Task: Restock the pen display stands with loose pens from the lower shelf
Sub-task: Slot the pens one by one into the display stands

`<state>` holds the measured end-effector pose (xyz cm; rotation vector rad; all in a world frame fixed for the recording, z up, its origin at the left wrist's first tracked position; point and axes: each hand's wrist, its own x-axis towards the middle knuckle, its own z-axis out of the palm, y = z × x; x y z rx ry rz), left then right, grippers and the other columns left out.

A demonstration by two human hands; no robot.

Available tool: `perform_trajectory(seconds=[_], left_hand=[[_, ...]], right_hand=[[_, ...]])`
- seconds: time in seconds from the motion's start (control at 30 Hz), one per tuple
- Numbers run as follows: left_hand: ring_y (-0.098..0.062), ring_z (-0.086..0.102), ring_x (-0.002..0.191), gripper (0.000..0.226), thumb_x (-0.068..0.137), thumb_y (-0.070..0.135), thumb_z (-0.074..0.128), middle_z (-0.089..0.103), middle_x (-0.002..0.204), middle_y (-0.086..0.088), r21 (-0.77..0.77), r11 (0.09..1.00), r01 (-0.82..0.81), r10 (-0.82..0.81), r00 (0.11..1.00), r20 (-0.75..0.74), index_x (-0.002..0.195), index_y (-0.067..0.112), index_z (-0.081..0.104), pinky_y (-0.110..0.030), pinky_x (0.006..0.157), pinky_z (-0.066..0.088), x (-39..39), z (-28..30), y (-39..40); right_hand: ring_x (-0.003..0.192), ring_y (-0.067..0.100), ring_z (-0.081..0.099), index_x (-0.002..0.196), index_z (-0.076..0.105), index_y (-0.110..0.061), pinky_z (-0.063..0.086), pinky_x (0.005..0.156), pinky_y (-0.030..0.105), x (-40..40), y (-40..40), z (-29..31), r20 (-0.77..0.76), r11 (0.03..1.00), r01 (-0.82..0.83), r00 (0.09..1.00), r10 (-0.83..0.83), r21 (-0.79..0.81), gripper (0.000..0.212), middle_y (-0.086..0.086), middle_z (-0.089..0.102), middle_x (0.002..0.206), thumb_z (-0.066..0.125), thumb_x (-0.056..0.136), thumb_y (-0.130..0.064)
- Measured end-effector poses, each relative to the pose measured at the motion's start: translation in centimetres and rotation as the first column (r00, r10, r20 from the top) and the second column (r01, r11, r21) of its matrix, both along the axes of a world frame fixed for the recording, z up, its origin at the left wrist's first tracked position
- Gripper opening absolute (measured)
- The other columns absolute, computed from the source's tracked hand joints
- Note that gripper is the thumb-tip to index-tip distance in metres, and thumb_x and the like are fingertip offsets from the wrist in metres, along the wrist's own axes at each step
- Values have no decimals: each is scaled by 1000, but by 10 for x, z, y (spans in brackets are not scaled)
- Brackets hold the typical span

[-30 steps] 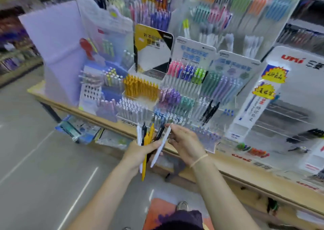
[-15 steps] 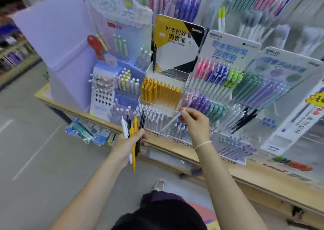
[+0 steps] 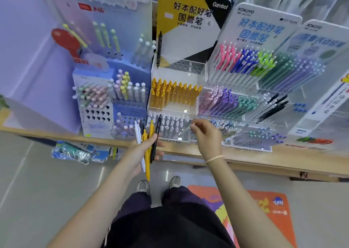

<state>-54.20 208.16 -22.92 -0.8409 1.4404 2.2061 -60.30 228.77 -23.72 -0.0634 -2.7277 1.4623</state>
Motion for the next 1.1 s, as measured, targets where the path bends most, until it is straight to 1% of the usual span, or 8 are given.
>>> perform_trajectory(seconds=[0.13, 0.37, 0.47, 0.6, 0.8, 0.9, 1.0, 1.1], left_hand=[[-27, 70, 67, 38, 89, 28, 68, 75, 94, -17, 37, 996, 84, -84, 996, -10, 118, 5, 68, -34, 60, 61, -6, -4, -23], [-23, 71, 68, 26, 97, 21, 63, 76, 91, -11, 51, 978, 202, -201, 979, -20, 118, 7, 69, -28, 54, 57, -15, -3, -37], [-23, 72, 69, 24, 98, 18, 62, 76, 95, -13, 66, 976, 209, -208, 978, -22, 118, 5, 68, -28, 55, 57, -14, -4, -37], [-24, 72, 70, 25, 98, 15, 62, 76, 96, -14, 84, 976, 203, -201, 979, -22, 116, 0, 65, -28, 56, 58, -12, -8, -38], [-24, 71, 68, 22, 98, 13, 60, 76, 93, -13, 109, 969, 221, -213, 974, -78, 116, 4, 68, -28, 57, 59, -17, -4, -37], [-23, 71, 67, 18, 98, 12, 60, 76, 92, -13, 110, 967, 231, -221, 970, -101, 112, 4, 68, -29, 58, 58, -20, -1, -35], [-23, 69, 65, 13, 98, 12, 59, 74, 87, -12, 99, 962, 255, -243, 962, -122, 107, 4, 65, -30, 58, 58, -22, -1, -34], [-21, 65, 60, 9, 98, 13, 59, 71, 80, -10, 106, 941, 320, -303, 941, -151, 99, 5, 65, -29, 54, 54, -23, 0, -30]], right_hand=[[75, -11, 60, 98, 72, -6, 41, 70, 2, 12, -14, -8, -15, 994, 88, 996, -87, 61, 8, -7, 65, 83, 66, 92, -5], [80, 13, 61, 99, 73, -4, 39, 70, 0, 13, -30, -16, 77, 981, 103, 990, -117, 162, 9, 1, 68, 85, 66, 92, -6], [83, 12, 61, 103, 73, -4, 40, 74, 4, 7, -36, -17, 98, 983, 84, 990, -101, 162, 13, 6, 72, 91, 67, 93, -9], [80, 10, 61, 99, 70, -5, 50, 79, 20, 2, -40, -17, 115, 987, 69, 990, -86, 146, 8, -2, 67, 83, 68, 92, -10], [80, 12, 62, 95, 71, -8, 53, 80, 26, 10, -37, -24, 100, 984, 34, 994, -52, 175, 5, -2, 66, 82, 68, 91, -7], [83, 14, 64, 98, 72, -9, 55, 82, 30, 10, -38, -24, 121, 988, 30, 991, -49, 153, 8, 0, 69, 86, 69, 90, -8], [84, 14, 64, 104, 71, -10, 53, 80, 23, 11, -36, -13, 111, 992, 64, 991, -75, 105, 14, 1, 70, 93, 69, 91, -9], [79, 17, 68, 100, 71, -9, 57, 75, 29, 17, -40, 13, 153, 968, 170, 978, -143, -182, 10, 4, 72, 88, 62, 96, -10]])
